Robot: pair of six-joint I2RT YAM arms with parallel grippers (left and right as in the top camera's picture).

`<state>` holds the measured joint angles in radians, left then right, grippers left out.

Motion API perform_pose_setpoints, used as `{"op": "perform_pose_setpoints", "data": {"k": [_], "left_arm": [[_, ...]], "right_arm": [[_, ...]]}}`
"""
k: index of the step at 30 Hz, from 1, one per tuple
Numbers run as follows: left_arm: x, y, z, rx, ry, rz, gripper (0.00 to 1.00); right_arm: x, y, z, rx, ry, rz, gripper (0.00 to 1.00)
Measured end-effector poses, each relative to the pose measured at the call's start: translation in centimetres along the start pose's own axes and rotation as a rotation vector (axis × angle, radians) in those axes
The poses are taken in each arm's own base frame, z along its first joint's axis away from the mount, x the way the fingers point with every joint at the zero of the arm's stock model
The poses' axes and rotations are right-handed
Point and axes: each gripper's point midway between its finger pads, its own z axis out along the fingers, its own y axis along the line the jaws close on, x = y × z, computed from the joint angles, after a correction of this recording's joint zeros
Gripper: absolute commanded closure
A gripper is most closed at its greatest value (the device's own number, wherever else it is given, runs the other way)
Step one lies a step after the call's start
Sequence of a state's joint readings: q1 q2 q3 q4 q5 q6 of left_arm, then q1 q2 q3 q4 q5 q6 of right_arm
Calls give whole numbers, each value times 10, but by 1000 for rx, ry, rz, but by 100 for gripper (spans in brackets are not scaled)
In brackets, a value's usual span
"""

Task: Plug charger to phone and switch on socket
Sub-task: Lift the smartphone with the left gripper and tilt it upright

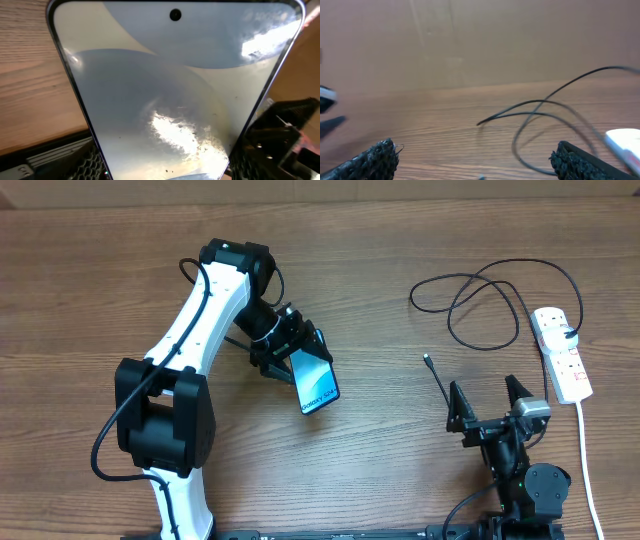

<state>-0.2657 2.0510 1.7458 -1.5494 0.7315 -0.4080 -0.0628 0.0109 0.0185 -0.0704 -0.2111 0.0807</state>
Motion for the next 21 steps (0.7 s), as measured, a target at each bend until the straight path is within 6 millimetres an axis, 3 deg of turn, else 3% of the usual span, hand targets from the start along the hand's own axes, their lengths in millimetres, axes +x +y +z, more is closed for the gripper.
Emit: {"op": "perform_pose_setpoints", "data": {"k": [7,14,21], "left_arm": [[-1,-10,0,57,6,17,53],[-6,-17,-1,90,-9,42,53],[-7,-28,-2,144,-9,63,54]], "right_arm": [[4,35,-4,-198,61,349,0],[12,84,-22,-458,261,736,0],[14,98,-31,-528,348,849,0]]}}
